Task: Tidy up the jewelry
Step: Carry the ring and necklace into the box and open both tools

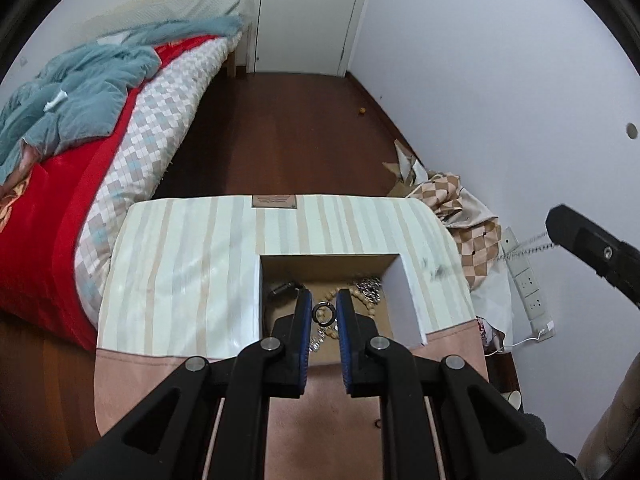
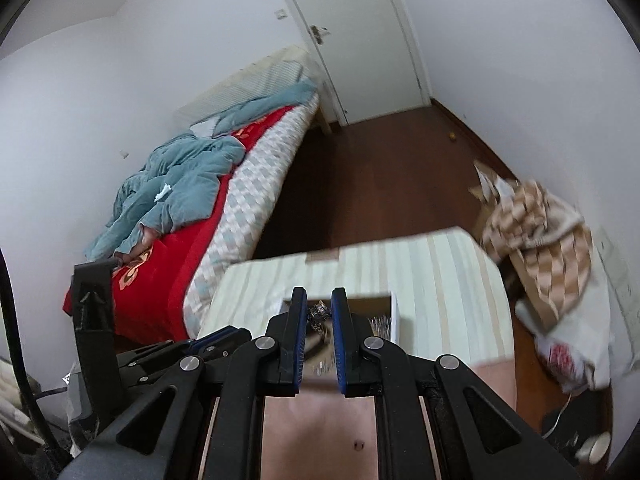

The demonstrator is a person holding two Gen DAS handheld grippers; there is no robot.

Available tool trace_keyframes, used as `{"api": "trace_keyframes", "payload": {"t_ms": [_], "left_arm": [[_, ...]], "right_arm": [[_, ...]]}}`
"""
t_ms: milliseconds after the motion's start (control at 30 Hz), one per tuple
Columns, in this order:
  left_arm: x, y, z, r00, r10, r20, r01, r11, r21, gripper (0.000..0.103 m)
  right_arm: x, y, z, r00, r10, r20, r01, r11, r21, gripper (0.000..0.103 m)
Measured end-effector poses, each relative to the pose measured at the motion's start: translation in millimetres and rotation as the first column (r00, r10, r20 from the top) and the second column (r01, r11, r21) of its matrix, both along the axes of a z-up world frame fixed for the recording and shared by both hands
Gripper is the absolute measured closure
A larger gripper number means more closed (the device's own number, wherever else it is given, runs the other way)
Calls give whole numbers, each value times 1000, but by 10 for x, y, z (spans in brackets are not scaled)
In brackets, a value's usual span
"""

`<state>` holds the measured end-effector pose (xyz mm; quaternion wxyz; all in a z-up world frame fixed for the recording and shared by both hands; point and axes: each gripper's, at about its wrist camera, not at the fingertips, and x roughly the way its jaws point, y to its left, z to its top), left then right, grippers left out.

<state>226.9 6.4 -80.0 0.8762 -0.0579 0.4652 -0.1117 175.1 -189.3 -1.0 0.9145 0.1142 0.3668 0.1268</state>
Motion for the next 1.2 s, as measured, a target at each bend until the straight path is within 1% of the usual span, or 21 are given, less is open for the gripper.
{"api": "trace_keyframes", "payload": {"t_ms": [67,200,367,500,600,633,667,700,733,767,800,867,900,933,967,1000,1033,1100,1133,1167,1200], "left_arm": [[174,31,-113,999,-1,-38,0,1000,-6,93],[437,58,-425,992,-2,-128,0,1000,-14,93],[715,70,-831,969,-6,-246,-2,999,-34,93],[836,55,-967,950,24,-311,-29,1000,-10,92],[875,77,-981,944,54,-325,-55,998,4,90],[875,90,-959,946,64,-317,-64,998,9,82],[868,95,-924,950,67,-305,-66,998,12,70],[872,102,-893,953,67,-296,-66,998,11,64],[861,103,-849,957,75,-281,-71,997,26,49],[842,106,-800,962,82,-262,-75,996,39,37],[827,114,-760,966,81,-247,-74,997,38,35],[820,127,-703,969,86,-231,-76,996,52,34],[805,132,-670,971,88,-221,-76,995,64,32],[793,138,-645,973,92,-210,-77,994,78,23],[770,148,-622,976,100,-196,-82,992,97,9],[735,162,-598,978,110,-175,-89,989,119,6],[704,177,-584,981,117,-157,-96,986,139,5],[612,206,-597,982,140,-130,-114,976,185,4],[574,210,-618,982,148,-122,-121,971,204,2],[511,218,-659,981,156,-113,-127,966,223,0],[468,223,-688,981,159,-112,-130,963,235,0]], "right_arm": [[214,49,-51,1000,11,-25,-11,1000,-5,90],[593,118,-356,995,16,-100,-19,999,-31,90],[986,92,-1028,962,33,-270,-33,999,4,90],[1097,105,-1425,934,55,-353,-57,998,4,90],[1115,126,-1571,914,79,-397,-87,996,-4,90],[1121,140,-1597,911,85,-404,-98,995,-12,89],[1124,158,-1611,908,85,-410,-104,994,-25,89],[1126,169,-1624,905,82,-416,-107,993,-38,89],[1119,176,-1620,905,82,-418,-110,993,-44,88],[1106,183,-1605,906,76,-415,-109,993,-55,88],[1095,187,-1586,910,72,-409,-109,992,-69,86],[1085,195,-1551,913,56,-404,-104,990,-97,65],[1076,191,-1537,914,52,-403,-102,990,-103,60],[1067,188,-1525,915,46,-401,-99,989,-113,53],[1051,187,-1518,916,32,-399,-94,986,-135,50],[1027,187,-1516,917,15,-398,-86,983,-162,49],[1000,184,-1522,917,0,-399,-79,980,-183,46],[946,173,-1543,915,-30,-401,-66,972,-224,31],[912,177,-1570,915,-48,-401,-62,964,-258,18],[875,178,-1598,914,-67,-399,-56,956,-289,11],[851,175,-1622,914,-81,-399,-50,950,-308,10]]}}
